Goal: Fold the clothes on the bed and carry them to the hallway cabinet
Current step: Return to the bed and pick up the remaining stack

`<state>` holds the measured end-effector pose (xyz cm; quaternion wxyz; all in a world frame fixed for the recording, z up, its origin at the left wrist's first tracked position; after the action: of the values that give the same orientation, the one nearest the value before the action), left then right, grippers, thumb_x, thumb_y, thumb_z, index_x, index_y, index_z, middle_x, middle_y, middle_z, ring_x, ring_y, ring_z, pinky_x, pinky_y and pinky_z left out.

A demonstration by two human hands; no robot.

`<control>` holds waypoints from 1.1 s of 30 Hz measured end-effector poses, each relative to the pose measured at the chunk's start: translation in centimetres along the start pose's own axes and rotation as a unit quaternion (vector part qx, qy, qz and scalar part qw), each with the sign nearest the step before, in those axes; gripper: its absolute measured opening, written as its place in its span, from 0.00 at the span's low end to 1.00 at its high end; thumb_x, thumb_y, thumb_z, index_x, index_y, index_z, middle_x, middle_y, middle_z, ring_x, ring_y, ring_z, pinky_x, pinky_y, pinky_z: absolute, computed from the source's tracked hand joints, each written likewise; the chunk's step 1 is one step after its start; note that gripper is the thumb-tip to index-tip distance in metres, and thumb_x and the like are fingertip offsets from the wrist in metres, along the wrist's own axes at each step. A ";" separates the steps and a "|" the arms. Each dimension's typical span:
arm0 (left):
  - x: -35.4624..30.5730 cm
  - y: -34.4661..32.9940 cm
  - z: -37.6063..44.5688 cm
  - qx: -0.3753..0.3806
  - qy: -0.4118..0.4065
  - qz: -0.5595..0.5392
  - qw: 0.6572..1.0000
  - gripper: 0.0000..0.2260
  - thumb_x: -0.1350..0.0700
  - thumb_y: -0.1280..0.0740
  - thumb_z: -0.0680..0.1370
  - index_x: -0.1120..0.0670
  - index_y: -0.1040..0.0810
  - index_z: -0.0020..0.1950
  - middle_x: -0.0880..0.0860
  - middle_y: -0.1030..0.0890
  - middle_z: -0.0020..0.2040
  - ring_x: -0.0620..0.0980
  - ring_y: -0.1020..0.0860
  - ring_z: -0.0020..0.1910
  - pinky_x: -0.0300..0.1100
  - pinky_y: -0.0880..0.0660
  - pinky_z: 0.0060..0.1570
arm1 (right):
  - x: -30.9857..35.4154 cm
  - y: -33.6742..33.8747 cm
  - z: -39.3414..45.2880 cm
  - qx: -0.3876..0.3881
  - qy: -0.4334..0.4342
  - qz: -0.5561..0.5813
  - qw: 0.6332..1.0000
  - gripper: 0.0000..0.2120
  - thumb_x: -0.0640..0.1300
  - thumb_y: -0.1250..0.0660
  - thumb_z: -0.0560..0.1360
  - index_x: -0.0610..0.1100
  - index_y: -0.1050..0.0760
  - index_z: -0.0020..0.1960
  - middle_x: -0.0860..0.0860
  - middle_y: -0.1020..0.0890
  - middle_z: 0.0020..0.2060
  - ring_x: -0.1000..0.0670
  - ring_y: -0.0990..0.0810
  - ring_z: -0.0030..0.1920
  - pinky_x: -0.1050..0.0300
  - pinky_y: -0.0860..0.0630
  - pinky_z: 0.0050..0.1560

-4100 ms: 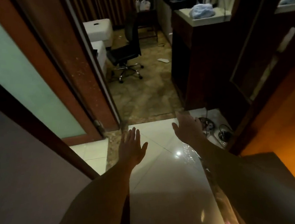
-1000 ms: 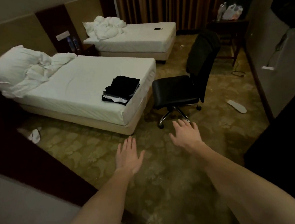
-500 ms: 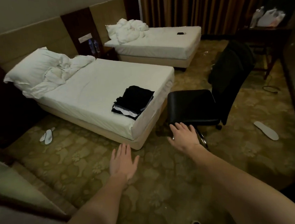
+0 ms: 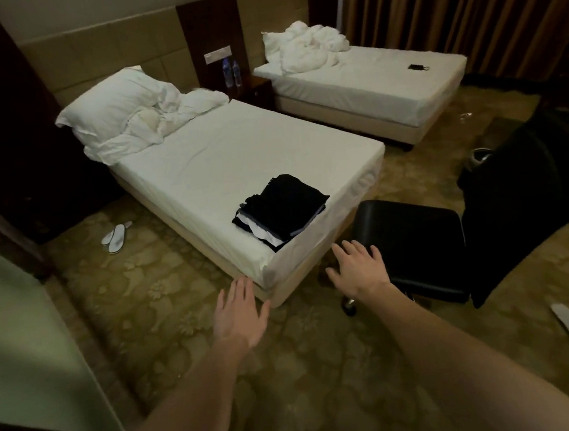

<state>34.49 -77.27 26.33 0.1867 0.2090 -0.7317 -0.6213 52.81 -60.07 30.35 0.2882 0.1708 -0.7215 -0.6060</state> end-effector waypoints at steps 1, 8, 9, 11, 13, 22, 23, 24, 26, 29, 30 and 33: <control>0.1 0.1 1.1 0.002 0.004 -0.006 1.000 0.33 0.36 0.60 0.82 0.55 0.57 0.81 0.53 0.56 0.81 0.50 0.55 0.80 0.50 0.56 0.78 | -0.1 -0.1 1.5 0.001 0.004 0.001 1.000 0.30 0.59 0.45 0.81 0.51 0.47 0.79 0.49 0.42 0.78 0.46 0.49 0.79 0.40 0.56 0.76; 1.8 0.8 10.3 0.014 0.023 -0.016 1.000 0.33 0.36 0.61 0.82 0.54 0.59 0.81 0.52 0.59 0.81 0.49 0.58 0.80 0.50 0.59 0.77 | 0.2 0.4 11.7 0.007 0.022 -0.002 1.000 0.30 0.58 0.45 0.81 0.49 0.46 0.79 0.48 0.39 0.77 0.47 0.46 0.78 0.39 0.53 0.77; 2.2 0.8 11.6 0.014 0.027 -0.019 0.999 0.33 0.36 0.61 0.82 0.54 0.59 0.81 0.52 0.59 0.81 0.49 0.57 0.80 0.50 0.59 0.77 | 0.5 0.7 13.1 0.010 0.027 -0.002 1.000 0.29 0.57 0.46 0.81 0.49 0.46 0.79 0.48 0.39 0.77 0.47 0.46 0.78 0.39 0.53 0.77; 2.8 1.0 14.2 0.013 0.033 -0.020 0.999 0.33 0.36 0.61 0.82 0.54 0.59 0.81 0.52 0.58 0.81 0.49 0.57 0.80 0.50 0.58 0.77 | 1.0 0.9 16.0 0.012 0.032 -0.005 0.999 0.29 0.58 0.47 0.81 0.49 0.47 0.79 0.48 0.41 0.78 0.47 0.47 0.78 0.39 0.52 0.77; 3.3 1.3 16.4 0.013 0.035 -0.021 0.999 0.33 0.36 0.61 0.82 0.54 0.59 0.81 0.52 0.58 0.81 0.49 0.57 0.80 0.50 0.57 0.78 | 1.3 1.0 18.8 0.017 0.034 -0.007 0.999 0.30 0.58 0.47 0.81 0.50 0.48 0.80 0.48 0.43 0.79 0.47 0.48 0.79 0.39 0.51 0.77; 4.3 1.7 24.6 0.014 0.077 -0.049 0.996 0.33 0.36 0.59 0.82 0.53 0.58 0.81 0.51 0.58 0.81 0.49 0.57 0.80 0.51 0.58 0.78 | 1.6 1.1 29.8 0.057 0.075 -0.023 0.995 0.30 0.58 0.48 0.82 0.49 0.50 0.80 0.48 0.45 0.79 0.46 0.51 0.79 0.40 0.52 0.77; 4.3 1.6 25.5 0.012 0.086 -0.053 0.995 0.33 0.36 0.59 0.82 0.53 0.58 0.81 0.52 0.57 0.81 0.49 0.57 0.80 0.51 0.57 0.78 | 1.6 0.9 31.3 0.062 0.082 -0.025 0.994 0.30 0.58 0.48 0.82 0.49 0.50 0.80 0.48 0.45 0.79 0.46 0.51 0.79 0.39 0.52 0.77; 4.2 1.5 26.3 0.009 0.097 -0.056 0.994 0.33 0.36 0.58 0.82 0.53 0.57 0.82 0.52 0.57 0.81 0.50 0.56 0.80 0.51 0.57 0.78 | 1.6 0.8 32.7 0.066 0.090 -0.028 0.993 0.30 0.58 0.48 0.82 0.49 0.50 0.80 0.48 0.45 0.79 0.46 0.51 0.79 0.39 0.52 0.77; 4.2 1.5 28.0 0.002 0.123 -0.058 0.991 0.33 0.37 0.56 0.82 0.54 0.55 0.82 0.53 0.55 0.82 0.50 0.55 0.80 0.51 0.57 0.78 | 1.7 0.9 35.5 0.075 0.111 -0.034 0.990 0.30 0.58 0.48 0.82 0.49 0.50 0.80 0.48 0.45 0.79 0.46 0.51 0.79 0.40 0.53 0.77; 3.9 1.8 30.6 0.000 0.166 -0.064 0.984 0.32 0.37 0.55 0.83 0.54 0.53 0.82 0.53 0.53 0.82 0.50 0.53 0.80 0.50 0.56 0.78 | 1.4 1.1 39.6 0.086 0.142 -0.040 0.985 0.30 0.58 0.48 0.82 0.49 0.50 0.80 0.48 0.45 0.79 0.46 0.50 0.79 0.40 0.52 0.77; 3.6 1.9 31.4 0.000 0.177 -0.068 0.982 0.32 0.37 0.55 0.83 0.54 0.53 0.82 0.52 0.52 0.82 0.49 0.52 0.80 0.50 0.55 0.78 | 1.2 1.0 41.0 0.091 0.149 -0.043 0.984 0.30 0.59 0.48 0.82 0.49 0.50 0.80 0.49 0.45 0.79 0.46 0.50 0.79 0.40 0.52 0.77; 2.7 2.2 33.8 0.000 0.204 -0.080 0.976 0.32 0.37 0.55 0.82 0.54 0.53 0.82 0.52 0.52 0.82 0.49 0.52 0.80 0.50 0.54 0.78 | 0.6 1.0 44.9 0.105 0.168 -0.056 0.979 0.31 0.59 0.49 0.82 0.49 0.51 0.80 0.49 0.45 0.79 0.46 0.50 0.79 0.40 0.52 0.77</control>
<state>14.02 -50.28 23.17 0.2810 0.3894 -0.6594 -0.5784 24.51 -25.40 27.01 0.3515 0.3398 -0.7114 -0.5049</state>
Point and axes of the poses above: each hand's wrist, its own z-axis towards the middle knuckle, its own y-axis out of the back of the hand, x = y × z, the point moved 6 cm from there along z, towards the middle knuckle
